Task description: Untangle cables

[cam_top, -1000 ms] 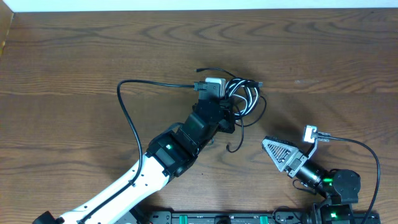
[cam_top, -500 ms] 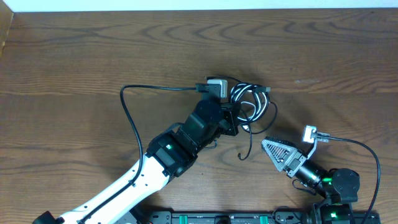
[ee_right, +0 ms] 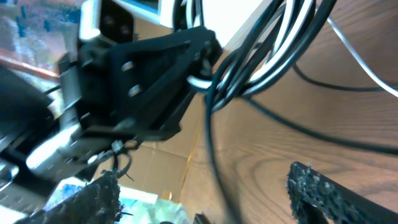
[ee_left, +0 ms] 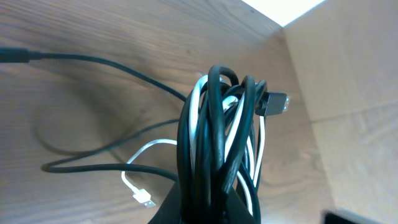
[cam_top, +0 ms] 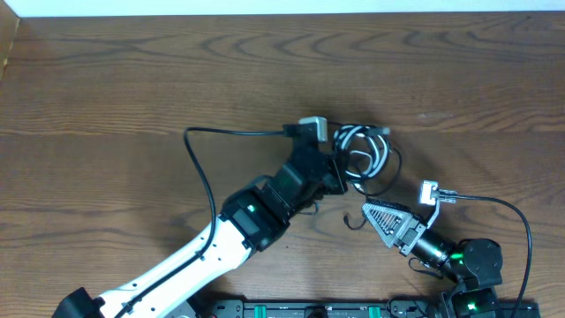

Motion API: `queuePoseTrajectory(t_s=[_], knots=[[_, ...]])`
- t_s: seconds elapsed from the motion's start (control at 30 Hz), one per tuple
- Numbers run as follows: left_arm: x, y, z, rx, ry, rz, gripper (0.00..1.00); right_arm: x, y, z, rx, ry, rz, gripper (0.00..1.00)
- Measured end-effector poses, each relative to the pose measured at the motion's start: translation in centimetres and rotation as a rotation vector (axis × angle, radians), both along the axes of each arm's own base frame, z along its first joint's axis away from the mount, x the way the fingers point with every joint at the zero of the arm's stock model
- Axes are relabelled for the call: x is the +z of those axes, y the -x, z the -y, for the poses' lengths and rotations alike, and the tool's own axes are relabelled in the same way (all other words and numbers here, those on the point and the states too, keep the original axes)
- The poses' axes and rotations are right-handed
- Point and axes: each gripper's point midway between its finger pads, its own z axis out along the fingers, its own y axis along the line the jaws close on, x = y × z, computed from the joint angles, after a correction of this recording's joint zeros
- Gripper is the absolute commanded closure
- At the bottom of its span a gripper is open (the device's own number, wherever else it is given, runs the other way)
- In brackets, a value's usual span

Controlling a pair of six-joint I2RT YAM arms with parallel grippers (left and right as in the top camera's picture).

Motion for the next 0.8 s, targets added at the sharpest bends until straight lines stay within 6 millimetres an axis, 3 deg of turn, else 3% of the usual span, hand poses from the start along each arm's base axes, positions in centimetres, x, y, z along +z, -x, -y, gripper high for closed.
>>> queuePoseTrajectory(t_s=[0.17,0.27,0.57,0.8], knots=[[0.8,1.3,1.6,-0.05,0.038,0.014,0.92,0.0,-0.3,0.2,-0.025,-0.003,-0.005,0.62],[0.6,1.5,1.7,-0.055,0.033,0.007,0.92,0.1,-0.4,0.2,-0.026,-0.018,-0.017,0.96],[-0.2,1.5,1.0,-0.038,-0.011,-0.004,0.92,2.7,-0.2,0.3,-0.022,-0.065,0.08,0.99],[-2.0,-0.7,-3.1,0.168,-0.176,0.031,0.92,3.5,-0.3,0.3,-0.029,-0.037,0.111,0.99]])
